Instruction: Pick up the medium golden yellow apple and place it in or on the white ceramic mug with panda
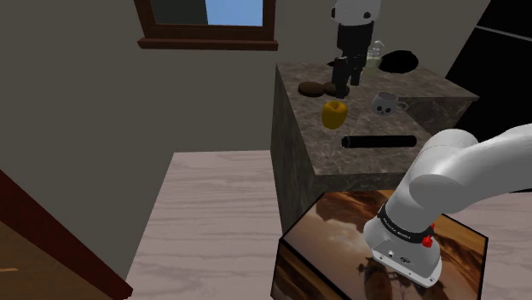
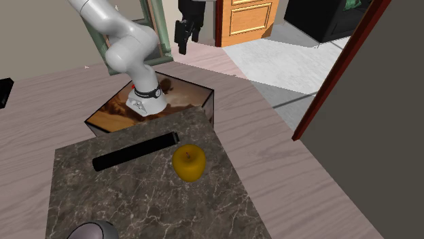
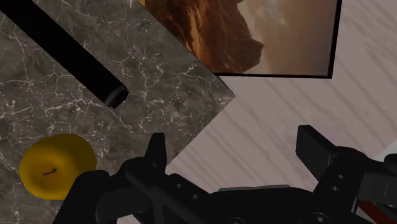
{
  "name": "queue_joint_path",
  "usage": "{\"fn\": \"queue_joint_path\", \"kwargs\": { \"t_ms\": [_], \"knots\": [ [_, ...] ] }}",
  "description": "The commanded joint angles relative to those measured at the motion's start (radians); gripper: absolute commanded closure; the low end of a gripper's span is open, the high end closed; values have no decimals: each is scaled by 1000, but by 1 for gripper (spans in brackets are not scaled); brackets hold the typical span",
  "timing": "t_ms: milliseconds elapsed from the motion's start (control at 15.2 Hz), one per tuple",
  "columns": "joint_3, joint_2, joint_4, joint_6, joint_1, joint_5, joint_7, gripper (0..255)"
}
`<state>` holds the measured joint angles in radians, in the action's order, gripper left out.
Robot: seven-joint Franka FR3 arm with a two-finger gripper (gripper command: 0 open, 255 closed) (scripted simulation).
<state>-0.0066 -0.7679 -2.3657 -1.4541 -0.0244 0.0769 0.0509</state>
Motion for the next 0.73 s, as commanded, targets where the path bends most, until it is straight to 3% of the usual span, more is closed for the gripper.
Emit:
{"fn": "queue_joint_path", "kwargs": {
  "t_ms": [0,660],
  "knots": [
    [0,0,0,0,0,0,0,0],
    [-118,111,-115,-350,116,130,-17,0]
  ]
}}
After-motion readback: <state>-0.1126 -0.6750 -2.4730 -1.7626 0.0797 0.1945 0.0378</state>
